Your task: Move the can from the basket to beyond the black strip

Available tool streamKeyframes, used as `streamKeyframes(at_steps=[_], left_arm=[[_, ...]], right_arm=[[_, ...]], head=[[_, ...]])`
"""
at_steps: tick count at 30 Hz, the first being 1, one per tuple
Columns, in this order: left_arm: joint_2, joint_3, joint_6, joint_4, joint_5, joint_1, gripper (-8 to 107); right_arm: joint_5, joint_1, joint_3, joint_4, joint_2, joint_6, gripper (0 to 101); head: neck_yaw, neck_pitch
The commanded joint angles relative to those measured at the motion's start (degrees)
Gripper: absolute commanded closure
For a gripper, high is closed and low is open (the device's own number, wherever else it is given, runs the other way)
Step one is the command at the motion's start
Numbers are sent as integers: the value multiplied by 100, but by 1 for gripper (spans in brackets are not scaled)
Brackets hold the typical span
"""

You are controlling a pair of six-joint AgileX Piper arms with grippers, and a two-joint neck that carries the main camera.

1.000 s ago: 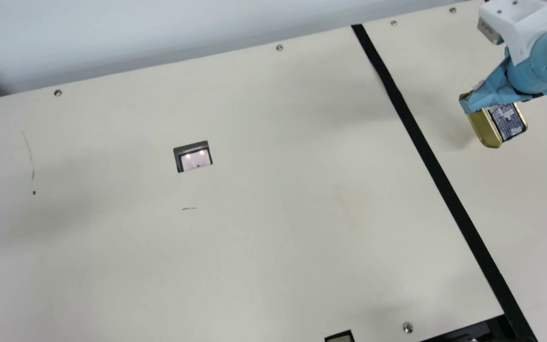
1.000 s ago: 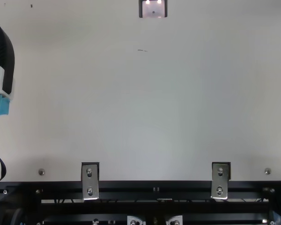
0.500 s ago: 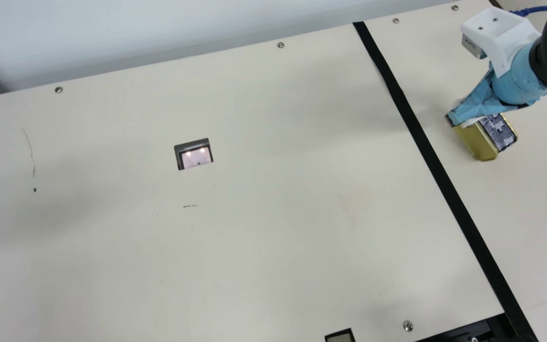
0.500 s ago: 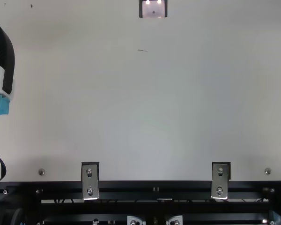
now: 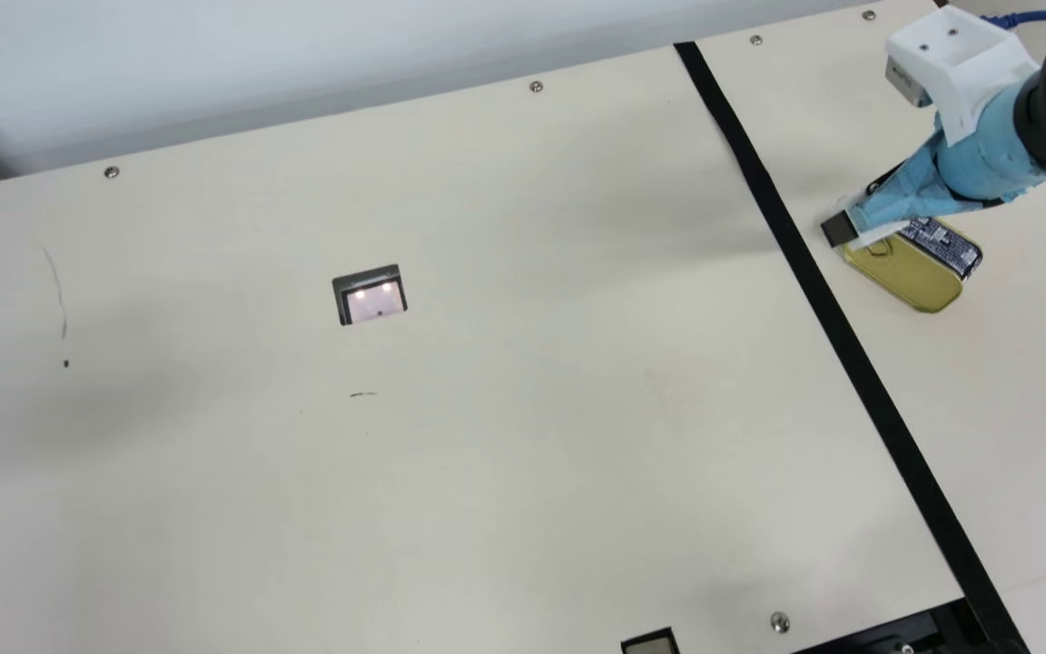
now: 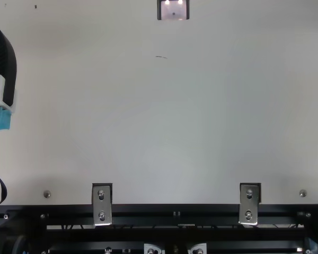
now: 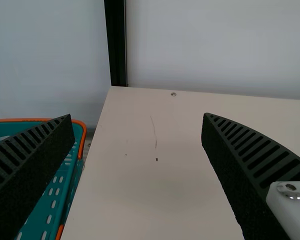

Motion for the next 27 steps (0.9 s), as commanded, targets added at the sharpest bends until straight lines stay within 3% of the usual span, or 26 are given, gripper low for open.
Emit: streamKeyframes(at_steps=[1,12,27], left_arm=[[0,0,0,0,0,0,9],[0,0,0,0,0,0,9],[0,0,0,0,0,0,9]], right_arm=[[44,13,-73,347,-21,-68,0],[241,301,-375,1594,-250,-266,0],[131,1272,-138,2786,-662,-255,0]], head=[[-57,-111],[109,-125],[1298,-2]])
